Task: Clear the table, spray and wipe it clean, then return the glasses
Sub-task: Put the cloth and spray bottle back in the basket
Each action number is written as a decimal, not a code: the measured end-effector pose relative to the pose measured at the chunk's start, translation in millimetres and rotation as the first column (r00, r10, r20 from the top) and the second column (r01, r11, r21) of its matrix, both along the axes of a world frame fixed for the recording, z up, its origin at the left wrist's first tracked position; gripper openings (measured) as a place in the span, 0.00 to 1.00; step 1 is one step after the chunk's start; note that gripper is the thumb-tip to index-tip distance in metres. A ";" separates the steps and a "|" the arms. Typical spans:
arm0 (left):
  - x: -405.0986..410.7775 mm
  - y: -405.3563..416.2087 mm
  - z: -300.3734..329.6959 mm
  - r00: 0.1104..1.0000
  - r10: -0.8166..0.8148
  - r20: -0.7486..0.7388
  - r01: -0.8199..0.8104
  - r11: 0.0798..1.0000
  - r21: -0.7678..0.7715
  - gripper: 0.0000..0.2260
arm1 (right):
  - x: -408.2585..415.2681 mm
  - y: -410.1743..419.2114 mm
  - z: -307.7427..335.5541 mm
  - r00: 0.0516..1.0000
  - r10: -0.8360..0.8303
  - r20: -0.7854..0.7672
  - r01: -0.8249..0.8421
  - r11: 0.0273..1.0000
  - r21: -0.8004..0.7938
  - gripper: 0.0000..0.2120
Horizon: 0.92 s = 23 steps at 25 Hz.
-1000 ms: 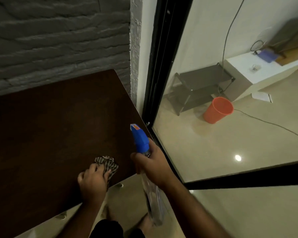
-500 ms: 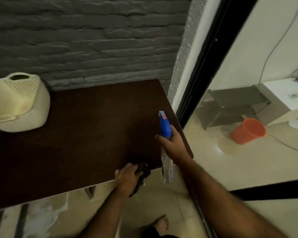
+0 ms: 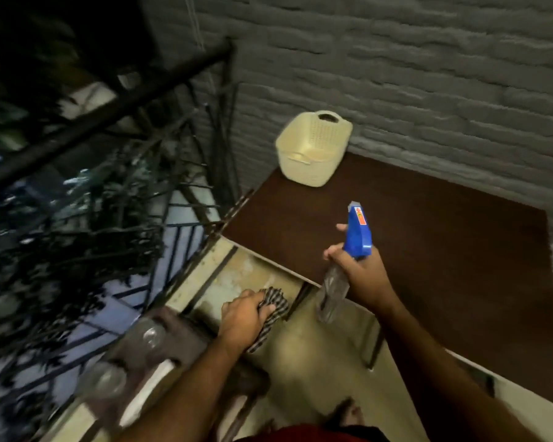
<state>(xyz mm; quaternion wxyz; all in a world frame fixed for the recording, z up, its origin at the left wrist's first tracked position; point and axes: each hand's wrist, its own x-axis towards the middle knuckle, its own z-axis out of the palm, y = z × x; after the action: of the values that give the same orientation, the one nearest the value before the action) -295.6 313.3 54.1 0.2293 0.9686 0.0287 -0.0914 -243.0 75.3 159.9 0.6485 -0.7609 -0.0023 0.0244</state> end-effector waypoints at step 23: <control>195.8 -6.8 72.0 0.933 0.274 0.232 -0.276 0.961 -0.024 0.13 | 191.6 7.4 33.8 0.976 0.213 0.037 -0.205 0.967 -0.149 0.19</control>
<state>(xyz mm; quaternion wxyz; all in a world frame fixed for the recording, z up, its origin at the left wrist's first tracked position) -99.8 306.5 126.2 0.2373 0.9600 0.1372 0.0563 -51.5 82.7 193.7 0.5854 -0.8015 -0.0980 0.0726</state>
